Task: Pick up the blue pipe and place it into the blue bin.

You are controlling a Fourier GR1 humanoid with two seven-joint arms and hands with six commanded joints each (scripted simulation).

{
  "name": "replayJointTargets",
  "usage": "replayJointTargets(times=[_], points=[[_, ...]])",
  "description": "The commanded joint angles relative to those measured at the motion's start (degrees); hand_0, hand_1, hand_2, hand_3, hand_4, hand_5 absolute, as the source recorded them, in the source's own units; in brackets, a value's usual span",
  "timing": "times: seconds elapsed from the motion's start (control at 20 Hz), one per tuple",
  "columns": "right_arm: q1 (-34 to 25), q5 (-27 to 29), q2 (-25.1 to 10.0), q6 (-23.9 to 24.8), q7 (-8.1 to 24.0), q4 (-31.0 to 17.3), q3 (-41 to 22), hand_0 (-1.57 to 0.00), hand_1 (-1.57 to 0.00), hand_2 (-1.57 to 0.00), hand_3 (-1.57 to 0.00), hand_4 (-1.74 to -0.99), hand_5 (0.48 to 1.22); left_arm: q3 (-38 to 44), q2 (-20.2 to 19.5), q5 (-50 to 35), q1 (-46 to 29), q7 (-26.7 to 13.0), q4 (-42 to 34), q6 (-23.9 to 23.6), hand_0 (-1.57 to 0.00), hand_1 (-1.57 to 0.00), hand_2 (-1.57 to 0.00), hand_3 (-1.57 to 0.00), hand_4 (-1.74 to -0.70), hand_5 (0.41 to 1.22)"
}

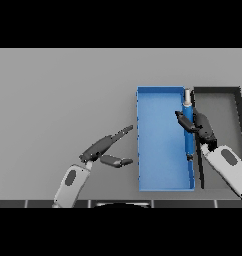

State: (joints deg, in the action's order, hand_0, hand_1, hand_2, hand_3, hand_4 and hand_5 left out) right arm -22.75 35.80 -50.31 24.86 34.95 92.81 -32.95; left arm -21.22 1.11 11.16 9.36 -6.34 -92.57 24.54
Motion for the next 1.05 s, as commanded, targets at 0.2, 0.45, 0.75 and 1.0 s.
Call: replayJointTargets(times=[0.2, 0.45, 0.75, 1.0], points=[[-8.0, 9.5, -7.7, 0.0, 0.0, -2.2, -16.1, -0.10, -0.09, -0.09, -0.05, -1.071, 0.868, -0.1, 0.2, 0.3, 0.0, -0.3, 0.0, -0.4, 0.00, 0.00, 0.00, 0.00, -0.89, 0.426], [-14.1, 12.9, -10.5, 0.2, 0.0, -3.2, -23.8, -0.03, -0.03, -0.03, -0.02, -1.038, 0.734, 0.0, 0.1, 0.6, 0.0, -0.1, 0.6, -0.5, 0.00, 0.00, 0.00, 0.00, -0.89, 0.429], [-16.4, 13.8, -10.8, 0.4, 0.0, -3.5, -25.9, -0.01, -0.01, -0.01, 0.00, -1.022, 0.665, -0.3, 0.4, 0.8, 0.2, -0.3, 0.3, -0.6, 0.00, 0.00, 0.00, 0.00, -0.89, 0.431], [-16.1, 14.2, -10.7, 0.0, -0.4, -3.2, -26.7, -0.01, -0.01, -0.01, 0.00, -1.022, 0.643, -1.3, 0.5, 1.1, -1.7, 0.5, -0.8, -0.7, 0.00, 0.00, 0.00, 0.00, -0.88, 0.431]])
